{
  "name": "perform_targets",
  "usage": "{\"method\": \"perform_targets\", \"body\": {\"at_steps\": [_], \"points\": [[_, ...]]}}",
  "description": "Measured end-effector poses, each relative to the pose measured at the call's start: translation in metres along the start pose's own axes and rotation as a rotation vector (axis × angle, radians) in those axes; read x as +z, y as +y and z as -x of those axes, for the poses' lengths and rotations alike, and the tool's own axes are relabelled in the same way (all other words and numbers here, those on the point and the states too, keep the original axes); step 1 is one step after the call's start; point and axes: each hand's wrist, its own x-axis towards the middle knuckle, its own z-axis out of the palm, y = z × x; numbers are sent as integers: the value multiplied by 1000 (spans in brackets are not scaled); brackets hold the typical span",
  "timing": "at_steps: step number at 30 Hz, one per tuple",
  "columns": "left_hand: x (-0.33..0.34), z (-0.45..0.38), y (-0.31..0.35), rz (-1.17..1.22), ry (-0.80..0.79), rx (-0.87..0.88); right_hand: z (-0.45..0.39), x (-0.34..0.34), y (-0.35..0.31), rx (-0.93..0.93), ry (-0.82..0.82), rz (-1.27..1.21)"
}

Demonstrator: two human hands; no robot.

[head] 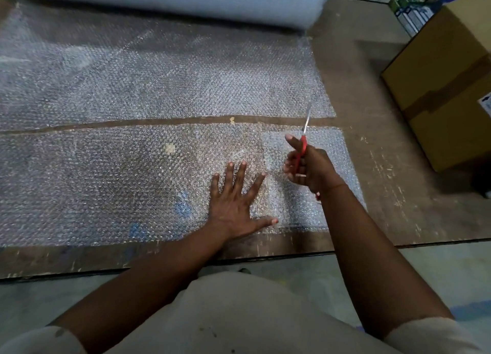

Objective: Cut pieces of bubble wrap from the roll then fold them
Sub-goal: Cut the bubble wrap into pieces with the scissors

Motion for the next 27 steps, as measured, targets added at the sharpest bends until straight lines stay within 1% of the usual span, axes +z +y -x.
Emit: {"method": "perform_targets", "body": {"at_steps": [2, 3, 5, 6, 9, 14, 17, 20, 23, 27], "points": [[0, 2, 2, 3, 29, 0, 13, -8, 21, -217, 223, 153], [-1, 2, 3, -1, 39, 0, 18, -12, 32, -287, 343, 300], [-3, 0, 4, -18, 50, 8, 29, -17, 50, -311, 553, 608], [-4, -1, 4, -23, 55, 11, 34, -17, 57, -309, 627, 717], [0, -5, 6, -28, 50, 49, 44, -21, 75, -325, 759, 865], [13, -4, 6, -78, 37, 78, 39, -37, 94, -365, 782, 1069], [11, -4, 9, -92, 42, 72, 38, -42, 95, -380, 759, 1048], [8, -4, 15, -76, 107, 99, 40, -50, 88, -329, 755, 1052], [7, -5, 25, -76, 131, 123, 42, -62, 86, -286, 760, 1071], [5, -8, 43, -51, 144, 86, 47, -75, 83, -256, 743, 1032]]}}
